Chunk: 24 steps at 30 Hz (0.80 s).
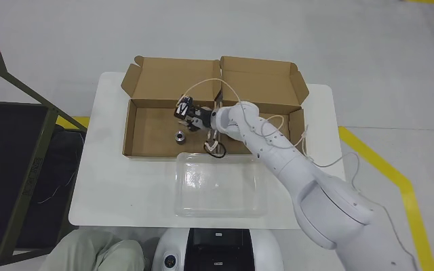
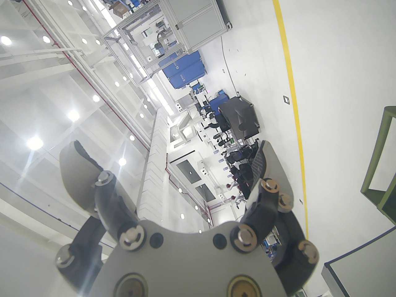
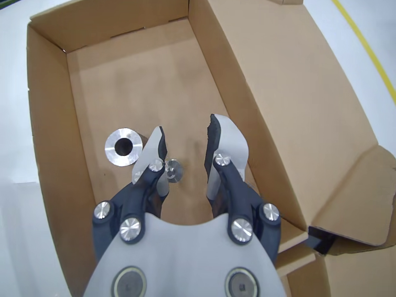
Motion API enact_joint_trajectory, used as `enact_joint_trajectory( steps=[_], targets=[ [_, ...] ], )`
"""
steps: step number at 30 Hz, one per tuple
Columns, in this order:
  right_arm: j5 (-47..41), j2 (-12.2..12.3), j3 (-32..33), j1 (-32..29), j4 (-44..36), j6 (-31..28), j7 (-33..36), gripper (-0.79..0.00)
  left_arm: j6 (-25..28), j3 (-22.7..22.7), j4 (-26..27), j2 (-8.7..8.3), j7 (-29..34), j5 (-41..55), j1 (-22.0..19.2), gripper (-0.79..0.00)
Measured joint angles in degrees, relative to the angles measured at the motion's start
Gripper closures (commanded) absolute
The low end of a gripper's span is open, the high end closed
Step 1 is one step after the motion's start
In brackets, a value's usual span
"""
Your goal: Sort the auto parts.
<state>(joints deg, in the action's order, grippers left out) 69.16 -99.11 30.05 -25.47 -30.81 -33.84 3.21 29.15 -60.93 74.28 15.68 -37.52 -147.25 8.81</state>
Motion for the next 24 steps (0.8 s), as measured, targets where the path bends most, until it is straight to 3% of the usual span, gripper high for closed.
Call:
enact_joint_trajectory(
  steps=[10,24],
  targets=[
    [3.67,4.27,4.72,-4.32,-13.53,-0.52,-0.36,-0.345,0.00,0.00,0.00,0.00,0.00,0.00,0.00,-0.785],
    [8.54,13.71,21.27,-22.13,-41.46,-4.28,6.83,-0.388,0.00,0.00,0.00,0.00,0.00,0.00,0.00,-0.785]
  ],
)
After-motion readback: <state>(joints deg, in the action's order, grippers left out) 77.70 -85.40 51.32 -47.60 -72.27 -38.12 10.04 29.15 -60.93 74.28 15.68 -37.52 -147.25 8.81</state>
